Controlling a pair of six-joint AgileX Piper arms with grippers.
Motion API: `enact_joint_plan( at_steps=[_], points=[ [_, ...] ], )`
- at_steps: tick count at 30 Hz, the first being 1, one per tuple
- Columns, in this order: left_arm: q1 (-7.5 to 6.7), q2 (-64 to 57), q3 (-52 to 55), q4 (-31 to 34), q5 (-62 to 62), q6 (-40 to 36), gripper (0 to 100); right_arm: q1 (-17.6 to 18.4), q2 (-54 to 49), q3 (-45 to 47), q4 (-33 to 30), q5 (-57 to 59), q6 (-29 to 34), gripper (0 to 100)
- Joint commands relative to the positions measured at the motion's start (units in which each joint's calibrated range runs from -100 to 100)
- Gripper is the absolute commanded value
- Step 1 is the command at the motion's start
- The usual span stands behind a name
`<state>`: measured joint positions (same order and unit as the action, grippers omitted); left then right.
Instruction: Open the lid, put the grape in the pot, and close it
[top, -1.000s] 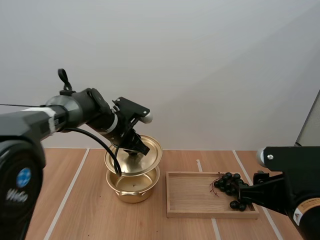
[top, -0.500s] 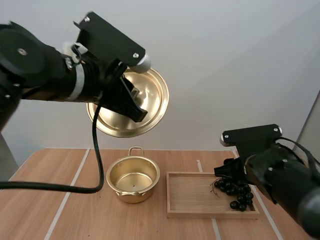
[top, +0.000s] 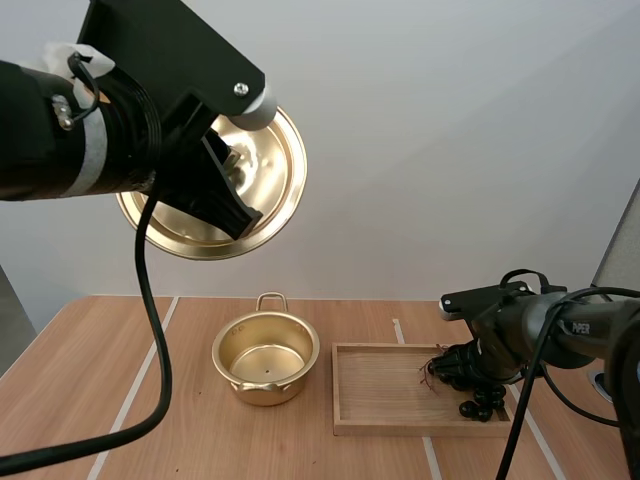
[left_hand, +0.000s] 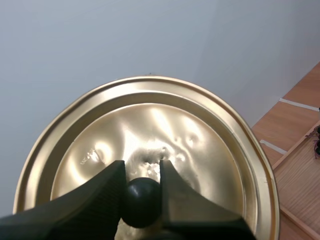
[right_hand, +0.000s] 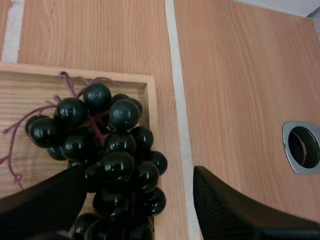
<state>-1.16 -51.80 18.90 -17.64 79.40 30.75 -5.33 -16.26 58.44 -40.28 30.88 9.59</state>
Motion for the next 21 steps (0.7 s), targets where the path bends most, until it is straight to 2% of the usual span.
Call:
enact_joint_plan(
  at_steps=[1,12,14,15,16,17,21],
  points=[
    [-0.2,-0.2,-0.5,-0.9,0.1,-0.8,0,-0.4,1.4,-0.3,-0.7,-4.5,-2.1,100],
    [-0.2,-0.2,-0.5,-1.4,0.1,-0.8,0,-0.4,8.8,-0.3,-2.0,-10.3,-2.1,100],
    [-0.2,-0.2,-0.5,-1.4,0.1,-0.8,0,-0.4,8.8,-0.3,-1.9,-11.2,-2.1,70],
    [-0.2,-0.2,-0.5,-1.4,0.1,-0.8,0,-0.4,8.8,-0.3,-1.9,-11.4,-1.9,46],
    [-0.2,-0.2,-0.5,-1.4,0.1,-0.8,0,-0.4,8.8,-0.3,-1.2,-11.6,-1.4,14],
    [-0.2,-0.2,-0.5,-1.4,0.1,-0.8,0,-0.4,8.8,-0.3,-1.1,-11.6,-1.0,0],
    [-0.2,-0.2,-0.6,-1.3,0.1,-0.8,0,-0.4,8.7,-0.3,-0.3,-11.1,-0.3,0]
  ],
)
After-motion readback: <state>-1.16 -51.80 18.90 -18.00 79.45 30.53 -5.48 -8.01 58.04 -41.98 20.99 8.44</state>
